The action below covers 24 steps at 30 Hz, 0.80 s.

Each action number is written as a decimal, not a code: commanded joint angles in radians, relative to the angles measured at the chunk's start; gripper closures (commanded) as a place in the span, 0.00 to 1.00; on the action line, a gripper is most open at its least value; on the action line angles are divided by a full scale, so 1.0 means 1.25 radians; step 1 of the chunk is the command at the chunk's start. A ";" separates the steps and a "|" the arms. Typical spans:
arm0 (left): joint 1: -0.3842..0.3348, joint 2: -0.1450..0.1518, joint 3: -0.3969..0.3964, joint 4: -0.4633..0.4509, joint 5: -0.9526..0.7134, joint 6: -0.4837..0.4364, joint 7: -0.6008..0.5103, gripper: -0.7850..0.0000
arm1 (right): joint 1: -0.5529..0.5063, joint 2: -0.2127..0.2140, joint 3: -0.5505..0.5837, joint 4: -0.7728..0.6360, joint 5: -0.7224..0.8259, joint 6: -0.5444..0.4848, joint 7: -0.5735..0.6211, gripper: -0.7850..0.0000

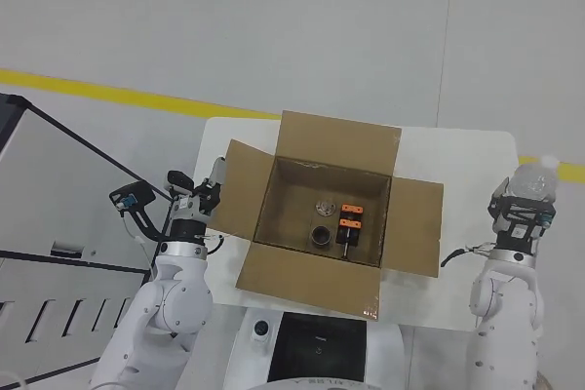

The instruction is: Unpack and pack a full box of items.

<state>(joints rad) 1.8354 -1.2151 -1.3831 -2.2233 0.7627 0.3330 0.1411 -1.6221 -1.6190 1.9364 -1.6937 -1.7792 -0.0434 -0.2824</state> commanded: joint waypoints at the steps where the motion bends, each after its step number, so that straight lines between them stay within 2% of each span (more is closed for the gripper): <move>1: 0.000 0.000 0.000 0.000 0.000 0.000 0.000 0.00 | 0.000 0.000 0.000 -0.002 0.001 -0.001 0.000 1.00; 7: 0.000 0.000 0.000 0.000 0.000 0.000 0.000 0.00 | -0.001 0.000 -0.004 0.011 -0.001 -0.001 -0.002 1.00; 15: 0.000 0.000 0.000 0.000 0.000 0.000 0.000 0.00 | 0.057 0.021 0.026 0.226 0.016 -0.014 -0.163 1.00; 24: 0.000 0.000 0.000 0.000 0.000 0.000 0.000 0.00 | 0.121 0.043 0.035 0.398 0.011 -0.029 -0.180 1.00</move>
<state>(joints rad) 1.8354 -1.2151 -1.3831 -2.2233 0.7627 0.3330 0.1411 -1.4789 -1.5682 1.9838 -1.2167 -1.7618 -0.0739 -0.5122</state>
